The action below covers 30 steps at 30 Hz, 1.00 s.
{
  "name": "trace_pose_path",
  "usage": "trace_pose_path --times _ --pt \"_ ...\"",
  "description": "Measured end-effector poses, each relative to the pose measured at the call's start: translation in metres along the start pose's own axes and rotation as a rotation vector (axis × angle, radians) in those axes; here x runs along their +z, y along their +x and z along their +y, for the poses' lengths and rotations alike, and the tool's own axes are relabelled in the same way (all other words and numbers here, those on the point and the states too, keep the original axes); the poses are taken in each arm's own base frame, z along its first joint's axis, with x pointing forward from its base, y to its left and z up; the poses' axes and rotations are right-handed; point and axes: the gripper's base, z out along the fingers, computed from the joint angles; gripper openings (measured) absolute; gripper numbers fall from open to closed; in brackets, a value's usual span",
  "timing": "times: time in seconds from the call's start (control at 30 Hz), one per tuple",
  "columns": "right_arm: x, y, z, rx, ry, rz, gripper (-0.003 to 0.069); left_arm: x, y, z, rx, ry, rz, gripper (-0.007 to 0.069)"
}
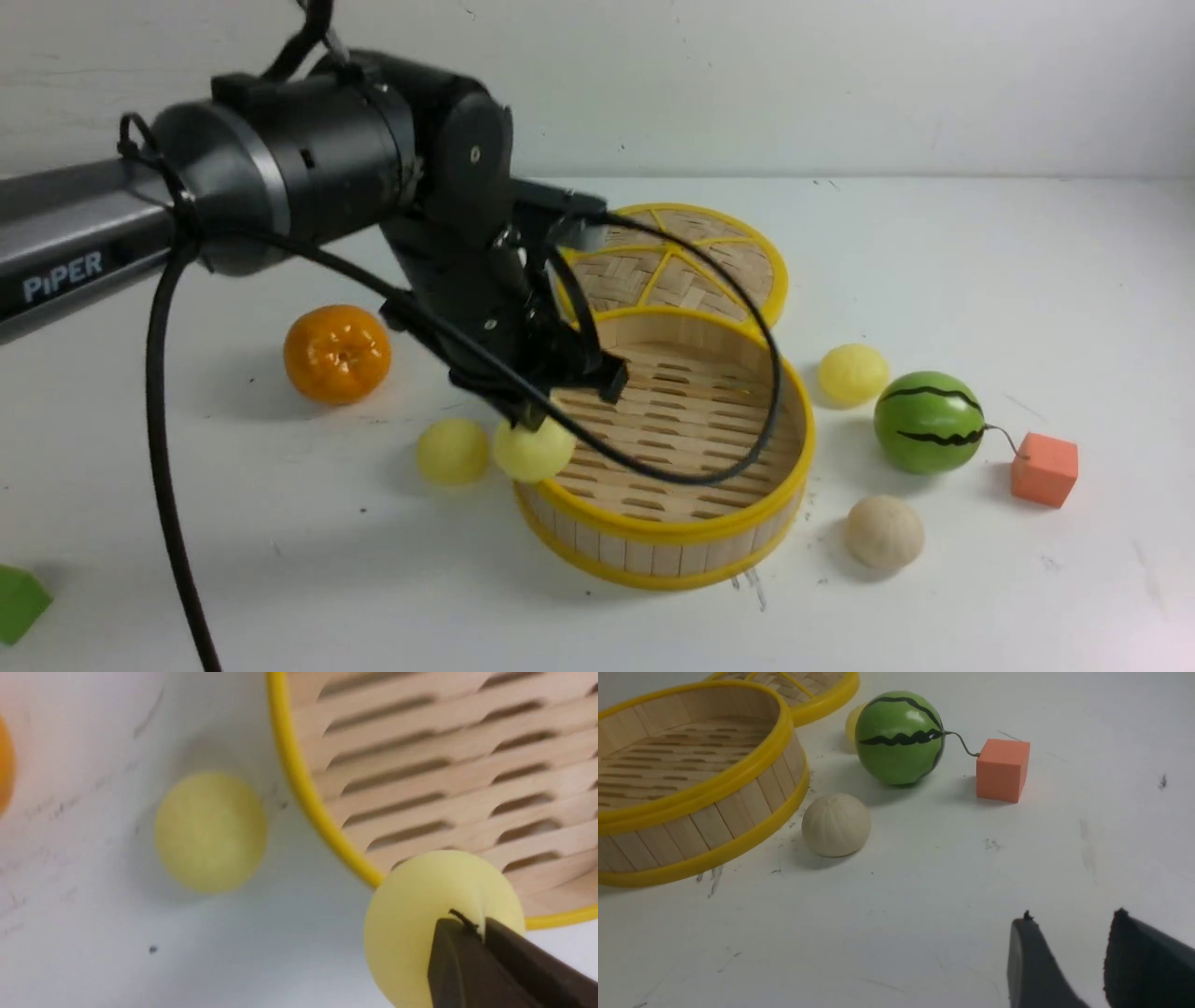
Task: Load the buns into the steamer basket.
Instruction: Use the left arm to put the steamed stuffed bun into the steamer, then use the left arm to grab a steamed stuffed bun
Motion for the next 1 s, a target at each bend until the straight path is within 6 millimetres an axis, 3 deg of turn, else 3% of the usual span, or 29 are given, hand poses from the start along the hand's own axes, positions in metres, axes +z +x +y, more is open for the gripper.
trace_pose_path --times 0.13,0.33,0.43,0.57,0.6,0.67,0.7,0.77,0.8,0.83,0.87,0.93,0.97,1.0 --pt "0.0 0.0 0.0 0.0 0.0 0.0 0.0239 0.007 -0.017 -0.007 0.016 0.013 -0.032 -0.0013" --pt "0.0 0.0 0.0 0.0 0.0 0.0 0.0239 0.074 -0.034 -0.002 0.052 -0.054 0.034 -0.0013" --pt "0.0 0.0 0.0 0.0 0.0 0.0 0.0239 0.09 -0.035 0.001 0.061 -0.078 0.062 0.0002" --pt "0.0 0.0 0.0 0.0 0.0 0.0 0.0239 0.09 -0.039 0.004 0.06 -0.089 0.063 0.0088" --pt "0.0 0.0 0.0 0.0 0.0 0.0 0.0239 0.085 -0.041 0.004 0.057 -0.087 0.064 0.0162" --pt "0.0 0.0 0.0 0.0 0.0 0.0 0.0239 0.08 -0.041 0.004 0.049 -0.085 0.068 0.021" --pt "0.0 0.0 0.0 0.0 0.0 0.0 0.0239 0.063 -0.043 0.003 0.035 -0.082 0.056 0.0307" --pt "0.0 0.0 0.0 0.0 0.0 0.0 0.0239 0.05 -0.043 0.003 0.031 -0.082 0.051 0.0351" --pt "0.0 0.0 0.0 0.0 0.0 0.0 0.0239 0.022 -0.043 0.005 0.024 -0.087 0.032 0.0409" --pt "0.0 0.0 0.0 0.0 0.0 0.0 0.0239 0.018 -0.042 0.006 0.021 -0.088 0.036 0.0419" --pt "0.0 0.0 0.0 0.0 0.0 0.0 0.0239 -0.004 -0.04 0.01 0.017 -0.09 0.019 0.0442" --pt "0.0 0.0 0.0 0.0 0.0 0.0 0.0239 -0.028 -0.033 0.026 -0.014 -0.096 0.006 0.0441" --pt "0.0 0.0 0.0 0.0 0.0 0.0 0.0239 -0.029 -0.032 0.028 -0.017 -0.096 0.007 0.0437" --pt "0.0 0.0 0.0 0.0 0.0 0.0 0.0239 -0.031 -0.023 0.042 -0.053 -0.094 0.035 0.0408"
